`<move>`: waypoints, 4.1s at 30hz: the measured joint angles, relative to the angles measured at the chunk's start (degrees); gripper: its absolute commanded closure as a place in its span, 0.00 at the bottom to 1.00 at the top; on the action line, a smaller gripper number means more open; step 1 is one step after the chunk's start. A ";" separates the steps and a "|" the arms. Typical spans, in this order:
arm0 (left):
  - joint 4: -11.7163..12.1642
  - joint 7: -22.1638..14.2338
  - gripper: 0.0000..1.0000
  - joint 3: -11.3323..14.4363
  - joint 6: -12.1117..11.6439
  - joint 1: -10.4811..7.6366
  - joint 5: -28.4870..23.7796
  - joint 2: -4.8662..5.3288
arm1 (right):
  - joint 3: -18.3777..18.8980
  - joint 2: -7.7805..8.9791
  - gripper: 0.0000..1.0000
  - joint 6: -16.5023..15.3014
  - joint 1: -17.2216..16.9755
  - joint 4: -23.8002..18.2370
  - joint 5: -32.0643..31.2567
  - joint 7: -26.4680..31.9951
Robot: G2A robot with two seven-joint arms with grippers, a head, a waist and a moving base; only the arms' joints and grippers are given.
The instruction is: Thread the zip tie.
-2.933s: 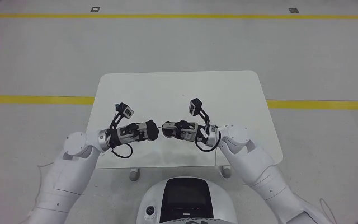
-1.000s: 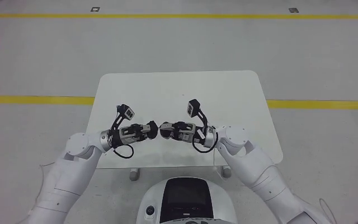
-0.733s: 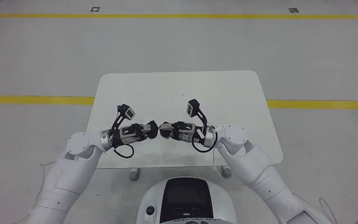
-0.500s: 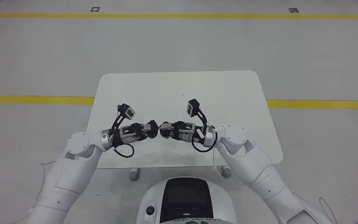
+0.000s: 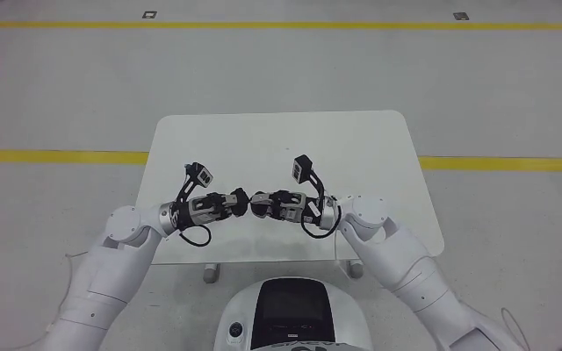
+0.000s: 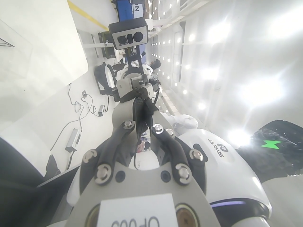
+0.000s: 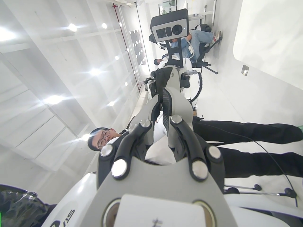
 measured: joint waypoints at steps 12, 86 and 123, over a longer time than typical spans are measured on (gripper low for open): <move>-0.60 -1.03 1.00 -1.17 -0.63 1.23 -0.54 0.48 | 4.74 1.22 0.00 -1.02 -2.32 -3.14 -1.56 -1.63; -3.41 1.18 1.00 -10.55 -7.66 -3.34 8.39 -1.80 | 7.51 4.73 0.00 -0.10 2.28 -8.98 -30.19 10.65; -4.37 2.60 1.00 -12.19 -7.65 -4.16 10.63 -1.67 | -8.79 3.74 0.00 -6.80 17.00 -1.38 -66.23 18.42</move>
